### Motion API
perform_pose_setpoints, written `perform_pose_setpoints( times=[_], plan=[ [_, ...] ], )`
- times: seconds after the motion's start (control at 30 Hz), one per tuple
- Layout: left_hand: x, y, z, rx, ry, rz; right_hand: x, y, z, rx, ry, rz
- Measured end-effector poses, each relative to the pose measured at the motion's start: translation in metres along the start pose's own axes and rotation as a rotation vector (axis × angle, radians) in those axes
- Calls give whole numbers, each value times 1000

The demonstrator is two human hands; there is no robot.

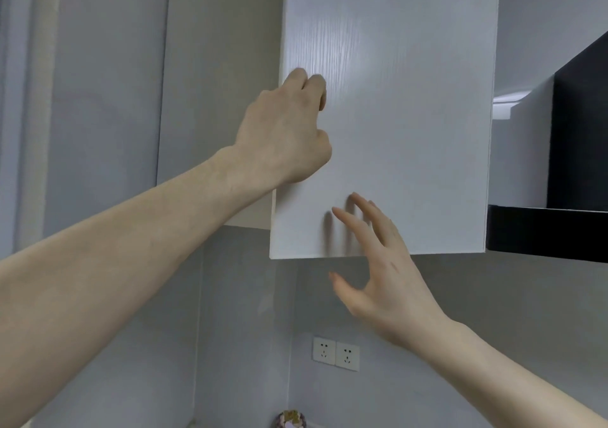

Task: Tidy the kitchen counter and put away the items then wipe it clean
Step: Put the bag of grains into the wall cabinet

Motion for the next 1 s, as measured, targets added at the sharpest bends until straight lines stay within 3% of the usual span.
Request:
perform_pose_setpoints(
  times=[0.3, 0.5, 0.6, 1.0],
  plan=[
    [-20, -48, -50, -94, 144, -197, -18, -32, 17, 22, -129, -198],
    [-53, -64, -72, -413, 406, -350, -28, -51, 22, -46, -296, -361],
    [-68, -63, -73, -496, 549, -391, -38, -61, 17, -38, -294, -422],
    [-99, -19, -60, -198, 542, -112, -78, -110, 0, -29, -235, -518]
  ],
)
Point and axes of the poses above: each hand's wrist, its own x-axis towards the middle knuckle, its own y-axis out of the palm, z = x × y, the point moved 4 cm from there along x, towards the middle knuckle, and after that the axes turned 3 degrees about z, right-handed, at the moved point
